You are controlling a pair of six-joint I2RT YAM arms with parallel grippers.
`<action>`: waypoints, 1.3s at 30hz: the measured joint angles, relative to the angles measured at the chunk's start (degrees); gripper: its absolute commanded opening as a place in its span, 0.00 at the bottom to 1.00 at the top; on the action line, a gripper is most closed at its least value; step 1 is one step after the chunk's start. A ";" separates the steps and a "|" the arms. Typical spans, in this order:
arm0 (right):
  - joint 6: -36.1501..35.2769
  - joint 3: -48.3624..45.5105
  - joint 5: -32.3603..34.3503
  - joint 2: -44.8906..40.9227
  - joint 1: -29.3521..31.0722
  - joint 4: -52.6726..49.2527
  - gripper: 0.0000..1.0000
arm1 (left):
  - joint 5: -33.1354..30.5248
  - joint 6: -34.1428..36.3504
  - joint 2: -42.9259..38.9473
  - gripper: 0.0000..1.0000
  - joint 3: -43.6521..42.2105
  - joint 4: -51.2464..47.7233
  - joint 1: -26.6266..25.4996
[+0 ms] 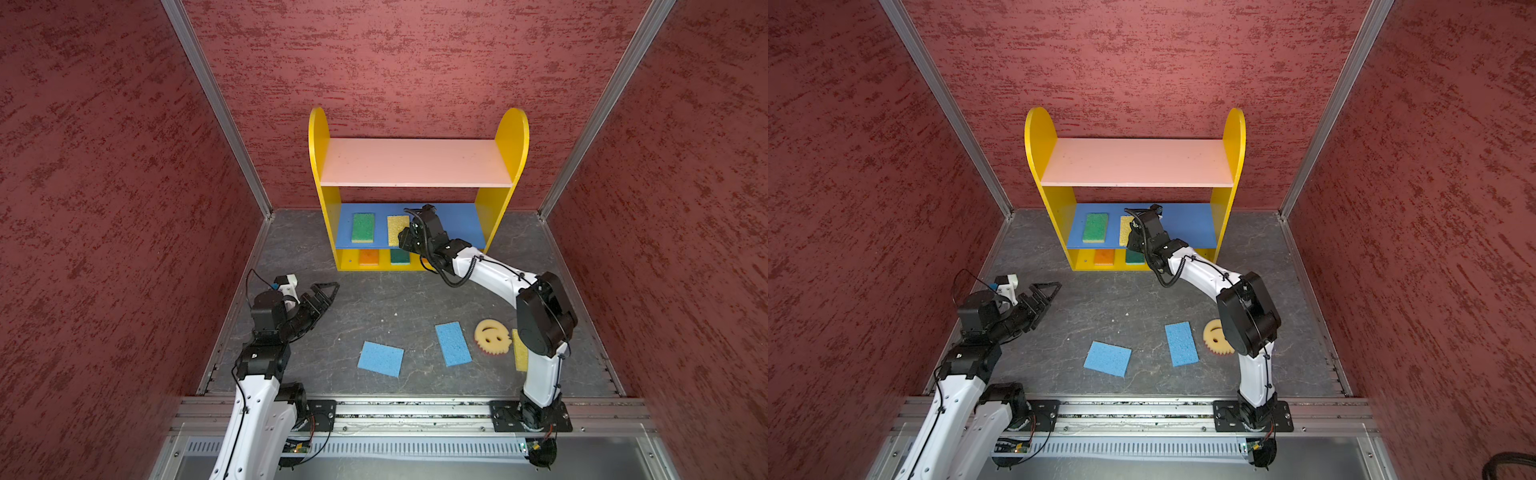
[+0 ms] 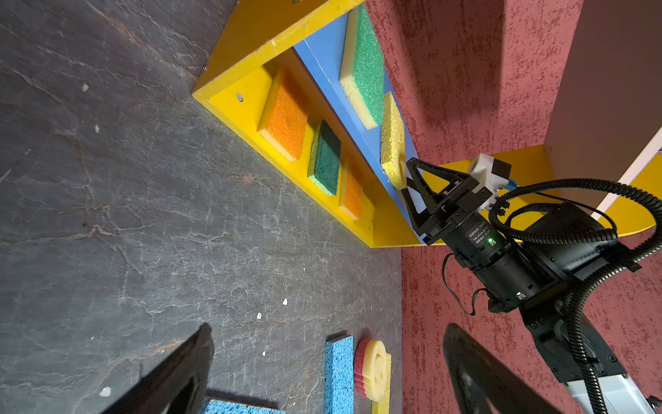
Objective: Place and organize the cleaning sponges onto the shelf
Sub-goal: 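Lower the yellow sponge flat on the blue shelf and open the right gripper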
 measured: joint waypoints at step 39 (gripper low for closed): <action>-1.53 4.31 -0.09 3.82 0.07 -0.79 0.45 | 0.00 0.02 -0.68 1.00 -0.09 -1.81 0.33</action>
